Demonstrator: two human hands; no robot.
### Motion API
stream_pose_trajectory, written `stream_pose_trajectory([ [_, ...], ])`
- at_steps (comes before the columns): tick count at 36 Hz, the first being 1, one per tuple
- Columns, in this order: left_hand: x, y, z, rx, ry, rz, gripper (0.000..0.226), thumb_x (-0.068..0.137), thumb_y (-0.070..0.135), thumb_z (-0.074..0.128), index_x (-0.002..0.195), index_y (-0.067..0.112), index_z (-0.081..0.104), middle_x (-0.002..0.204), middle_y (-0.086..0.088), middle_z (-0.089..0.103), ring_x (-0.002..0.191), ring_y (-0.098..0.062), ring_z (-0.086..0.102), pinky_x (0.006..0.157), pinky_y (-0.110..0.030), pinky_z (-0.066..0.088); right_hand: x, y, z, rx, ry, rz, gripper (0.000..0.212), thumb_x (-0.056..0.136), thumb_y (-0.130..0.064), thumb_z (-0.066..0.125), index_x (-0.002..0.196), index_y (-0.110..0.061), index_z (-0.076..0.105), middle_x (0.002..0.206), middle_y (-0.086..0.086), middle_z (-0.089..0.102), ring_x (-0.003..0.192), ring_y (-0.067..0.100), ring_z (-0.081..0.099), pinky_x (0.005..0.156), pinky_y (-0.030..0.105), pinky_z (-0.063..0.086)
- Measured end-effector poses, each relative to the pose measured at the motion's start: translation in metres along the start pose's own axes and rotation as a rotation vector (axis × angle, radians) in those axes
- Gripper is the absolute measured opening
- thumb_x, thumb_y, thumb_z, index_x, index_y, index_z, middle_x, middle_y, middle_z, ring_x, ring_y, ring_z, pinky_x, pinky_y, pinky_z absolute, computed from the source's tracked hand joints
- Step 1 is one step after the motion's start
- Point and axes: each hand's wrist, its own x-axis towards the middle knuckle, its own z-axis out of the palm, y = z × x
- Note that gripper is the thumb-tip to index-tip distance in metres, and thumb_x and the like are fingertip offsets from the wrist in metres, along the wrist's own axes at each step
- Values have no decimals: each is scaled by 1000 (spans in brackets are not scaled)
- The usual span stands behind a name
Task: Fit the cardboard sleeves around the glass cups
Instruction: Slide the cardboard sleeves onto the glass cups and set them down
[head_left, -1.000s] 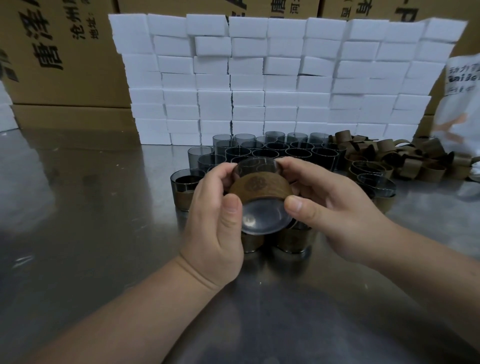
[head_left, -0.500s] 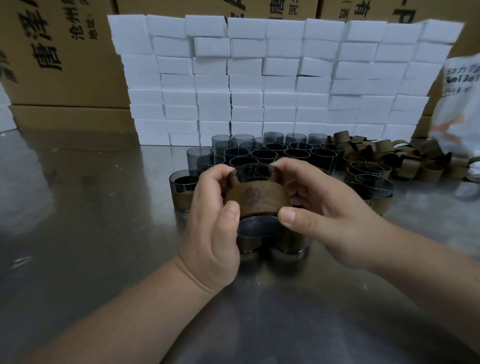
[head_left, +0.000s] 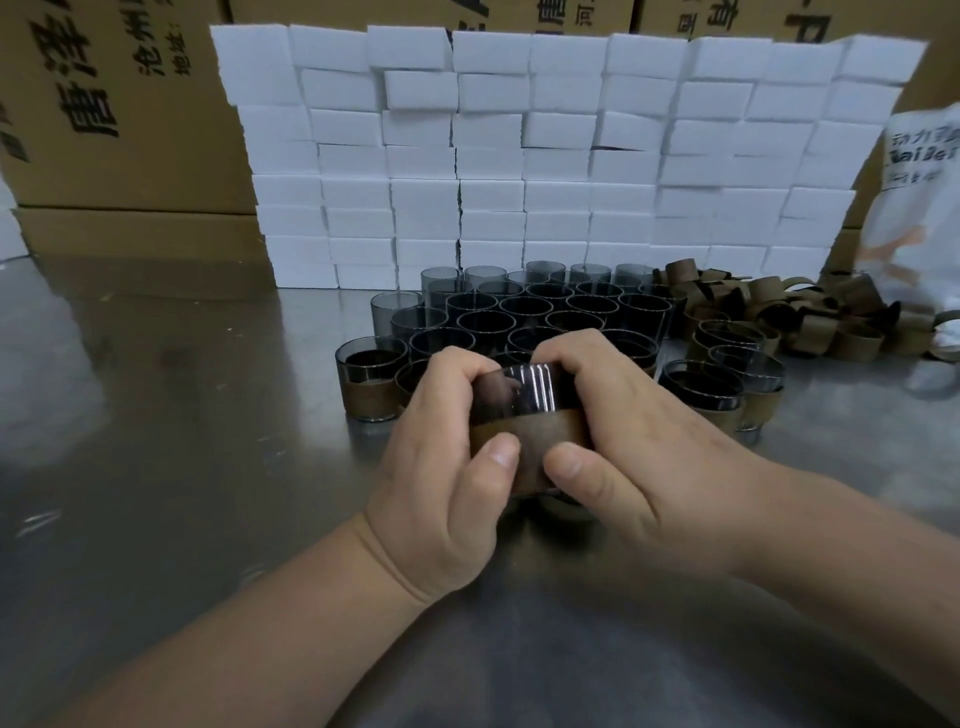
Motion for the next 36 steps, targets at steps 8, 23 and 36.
stream_pose_trajectory([
  [8,0,1,-2,79,-50,44,33,81,33,34,84,3,47,74,-9,49,66,-21,48,58,-36,38,-1,3,0,-31,47,-63,69,85,-69,11,103,-11,44,91,-5,38,76,-3,37,72,7,31],
  [23,1,6,-4,74,-84,15,39,81,32,35,77,-4,49,67,-15,52,59,-28,49,51,-44,39,-2,6,5,-80,143,-97,55,86,-69,10,91,-21,37,77,-14,32,67,-5,33,58,14,26],
  [36,1,9,-4,81,-84,11,42,82,32,35,75,-5,54,65,-14,55,56,-24,51,49,-39,38,-2,4,6,-68,191,-116,63,91,-62,12,87,-9,47,77,-3,44,65,8,38,56,18,33],
])
